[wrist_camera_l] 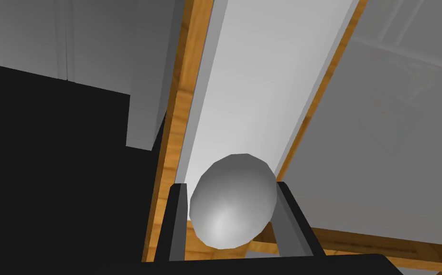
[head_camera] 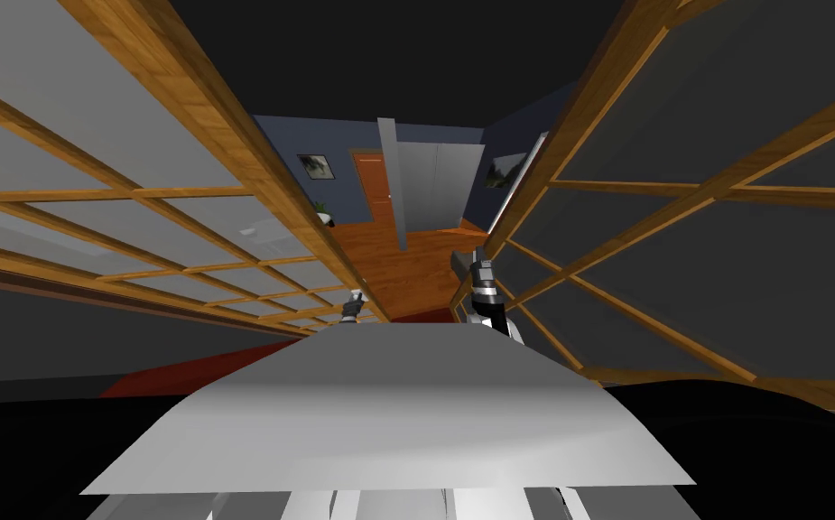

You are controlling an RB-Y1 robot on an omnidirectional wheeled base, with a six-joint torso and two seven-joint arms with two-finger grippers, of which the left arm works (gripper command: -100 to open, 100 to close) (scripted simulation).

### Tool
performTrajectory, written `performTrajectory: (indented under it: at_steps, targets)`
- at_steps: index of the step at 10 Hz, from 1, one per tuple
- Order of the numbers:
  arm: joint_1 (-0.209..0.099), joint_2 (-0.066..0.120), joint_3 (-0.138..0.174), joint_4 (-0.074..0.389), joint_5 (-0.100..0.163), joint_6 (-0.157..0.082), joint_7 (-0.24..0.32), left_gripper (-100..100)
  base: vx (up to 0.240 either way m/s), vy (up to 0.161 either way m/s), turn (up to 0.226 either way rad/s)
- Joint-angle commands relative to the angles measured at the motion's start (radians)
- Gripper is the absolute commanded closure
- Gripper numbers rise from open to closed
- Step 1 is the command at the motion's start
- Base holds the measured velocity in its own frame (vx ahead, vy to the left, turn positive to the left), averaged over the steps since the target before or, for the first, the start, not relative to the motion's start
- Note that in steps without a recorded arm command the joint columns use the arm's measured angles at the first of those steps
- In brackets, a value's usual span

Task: Pull the door open

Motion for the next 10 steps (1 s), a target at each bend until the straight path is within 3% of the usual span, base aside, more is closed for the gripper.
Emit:
performTrajectory:
  at_steps: [1,10]
  targets:
    - [0.0,-0.003,-0.015,-0.004,0.011,0.002,0.041,100,-0.035,0.002,-0.012]
    - [-0.019,0.013,-0.075,0.007,0.089,0.001,0.264,100,-0.038,0.006,-0.017]
